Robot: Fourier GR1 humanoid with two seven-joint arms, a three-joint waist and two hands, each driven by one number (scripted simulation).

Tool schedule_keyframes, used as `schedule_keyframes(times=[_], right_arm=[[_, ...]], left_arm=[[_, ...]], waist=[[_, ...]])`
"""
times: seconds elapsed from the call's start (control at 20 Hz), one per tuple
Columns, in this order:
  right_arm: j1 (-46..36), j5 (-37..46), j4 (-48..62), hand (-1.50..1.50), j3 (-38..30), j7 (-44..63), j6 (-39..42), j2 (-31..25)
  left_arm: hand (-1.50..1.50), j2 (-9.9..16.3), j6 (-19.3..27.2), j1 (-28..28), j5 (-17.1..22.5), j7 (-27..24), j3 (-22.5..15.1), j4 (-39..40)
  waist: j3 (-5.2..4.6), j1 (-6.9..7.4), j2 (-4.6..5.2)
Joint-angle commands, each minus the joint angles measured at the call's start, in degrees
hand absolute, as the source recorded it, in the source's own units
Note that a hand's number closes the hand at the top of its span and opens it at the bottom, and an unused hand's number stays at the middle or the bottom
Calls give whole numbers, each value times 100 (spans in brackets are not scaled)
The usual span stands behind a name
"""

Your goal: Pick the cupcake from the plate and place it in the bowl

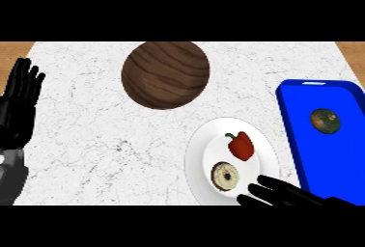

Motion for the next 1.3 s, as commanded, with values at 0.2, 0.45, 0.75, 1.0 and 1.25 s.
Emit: schedule_keyframes(times=[0.2,0.45,0.75,1.0,1.25], right_arm=[[-615,-417,196,-150,-446,433,1428,-518],[-1158,528,654,-150,727,1237,1483,786],[-809,1458,1390,-150,640,245,1677,1168],[-737,1940,1768,-150,652,165,1744,1673],[-574,2585,2050,-150,857,18,1715,1978]], left_arm=[[0,-96,-8,-151,-162,146,49,-86],[0,-87,-311,-164,-129,179,274,74],[0,-123,-366,-259,-193,551,447,-168],[0,-311,-492,-158,-387,395,512,-13],[0,-288,-794,-163,-408,268,745,189]], waist=[[11,59,10],[10,102,17],[18,69,9],[16,47,7],[15,36,6]])
